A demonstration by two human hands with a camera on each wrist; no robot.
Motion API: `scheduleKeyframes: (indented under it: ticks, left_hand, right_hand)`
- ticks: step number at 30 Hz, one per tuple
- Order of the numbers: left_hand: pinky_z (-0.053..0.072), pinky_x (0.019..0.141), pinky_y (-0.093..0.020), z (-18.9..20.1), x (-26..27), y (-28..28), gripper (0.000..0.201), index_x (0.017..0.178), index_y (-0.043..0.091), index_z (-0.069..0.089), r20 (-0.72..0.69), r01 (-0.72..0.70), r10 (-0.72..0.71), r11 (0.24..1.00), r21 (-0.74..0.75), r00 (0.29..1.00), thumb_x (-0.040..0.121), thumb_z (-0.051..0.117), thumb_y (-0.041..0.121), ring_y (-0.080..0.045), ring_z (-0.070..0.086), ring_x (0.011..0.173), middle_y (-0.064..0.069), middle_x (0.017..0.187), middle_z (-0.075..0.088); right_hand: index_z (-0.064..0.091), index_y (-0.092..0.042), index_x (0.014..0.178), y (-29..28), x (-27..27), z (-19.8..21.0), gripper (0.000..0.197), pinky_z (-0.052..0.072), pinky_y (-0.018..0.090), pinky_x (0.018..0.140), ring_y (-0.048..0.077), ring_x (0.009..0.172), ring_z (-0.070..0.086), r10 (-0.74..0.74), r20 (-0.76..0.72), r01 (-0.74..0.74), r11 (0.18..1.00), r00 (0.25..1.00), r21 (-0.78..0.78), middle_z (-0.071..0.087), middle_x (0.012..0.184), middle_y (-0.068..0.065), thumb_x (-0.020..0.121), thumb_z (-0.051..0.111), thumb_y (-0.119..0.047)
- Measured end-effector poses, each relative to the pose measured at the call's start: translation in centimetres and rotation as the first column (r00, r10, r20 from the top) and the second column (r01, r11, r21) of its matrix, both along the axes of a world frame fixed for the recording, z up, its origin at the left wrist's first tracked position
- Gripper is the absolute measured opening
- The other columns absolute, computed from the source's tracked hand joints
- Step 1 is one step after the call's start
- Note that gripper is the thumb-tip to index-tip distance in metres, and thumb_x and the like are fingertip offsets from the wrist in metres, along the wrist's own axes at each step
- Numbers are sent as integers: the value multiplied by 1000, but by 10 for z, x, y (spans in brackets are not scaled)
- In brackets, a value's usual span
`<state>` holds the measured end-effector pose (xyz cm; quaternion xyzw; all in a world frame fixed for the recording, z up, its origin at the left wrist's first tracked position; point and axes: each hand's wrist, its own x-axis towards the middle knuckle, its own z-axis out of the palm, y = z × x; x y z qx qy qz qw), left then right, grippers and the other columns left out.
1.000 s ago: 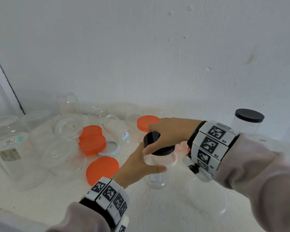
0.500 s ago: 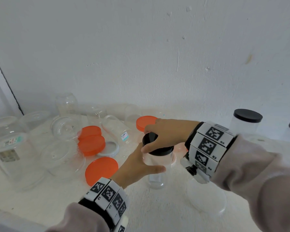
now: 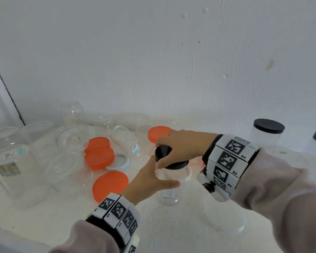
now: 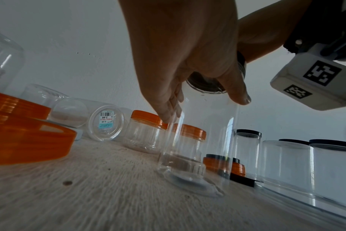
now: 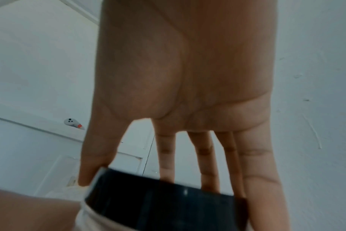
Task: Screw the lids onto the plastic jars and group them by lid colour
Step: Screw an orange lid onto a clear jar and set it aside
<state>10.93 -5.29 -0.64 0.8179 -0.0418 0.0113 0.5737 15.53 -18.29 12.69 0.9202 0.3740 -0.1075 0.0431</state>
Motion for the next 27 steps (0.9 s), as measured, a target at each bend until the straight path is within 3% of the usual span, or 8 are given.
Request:
scheduleKeyframes:
  ticks: [7, 11, 15, 18, 23, 27]
  left_hand:
    - [39, 91, -16, 2, 0, -1, 78, 117, 56, 33, 4, -10, 10, 1000, 11, 1000, 67, 87, 32, 8, 47, 114, 24, 127, 51]
    - [42, 103, -30, 3, -1, -1, 84, 128, 47, 32, -3, -6, 6, 1000, 13, 1000, 66, 87, 34, -2, 48, 121, 19, 130, 52]
    - [41, 106, -35, 4, -2, -1, 90, 135, 41, 35, 11, 8, -9, 1000, 16, 1000, 61, 87, 40, -3, 48, 123, 18, 131, 54]
    - [40, 104, -30, 3, -2, -1, 90, 130, 49, 36, 12, 1, -2, 1000, 23, 1000, 55, 84, 49, -1, 49, 122, 21, 128, 55]
    - [38, 92, -18, 2, -2, 1, 84, 120, 61, 34, 1, -3, 3, 1000, 29, 1000, 55, 85, 48, 6, 46, 120, 28, 126, 54]
    - [35, 99, -22, 2, -1, 1, 89, 126, 61, 30, 14, 13, -13, 999, 42, 1000, 55, 84, 52, 5, 42, 125, 31, 130, 50]
  right_hand:
    - [35, -37, 144, -6, 6, 7, 77, 39, 27, 85, 11, 106, 38, 34, -160, -27, 999, 987, 42, 35, 113, -14, 78, 73, -47]
    - [35, -39, 144, -10, 8, 1, 76, 39, 29, 87, 10, 106, 37, 44, -119, -35, 996, 992, 76, 35, 110, -15, 79, 68, -56]
    - [34, -42, 142, -15, 6, -11, 69, 39, 39, 93, 18, 109, 33, 49, -54, -44, 995, 997, 88, 39, 113, -4, 82, 58, -64]
    - [39, -39, 138, -18, 5, -22, 62, 39, 41, 91, 22, 110, 32, 61, -12, -58, 986, 998, 156, 40, 112, 0, 83, 55, -63]
    - [35, -36, 143, -22, 0, -35, 64, 35, 40, 93, 24, 114, 27, 24, 18, -28, 970, 1000, 243, 38, 117, 0, 86, 52, -62]
    - [33, -38, 143, -21, -4, -48, 59, 32, 38, 93, 27, 114, 28, -23, 54, 4, 948, 998, 319, 38, 127, 2, 89, 47, -57]
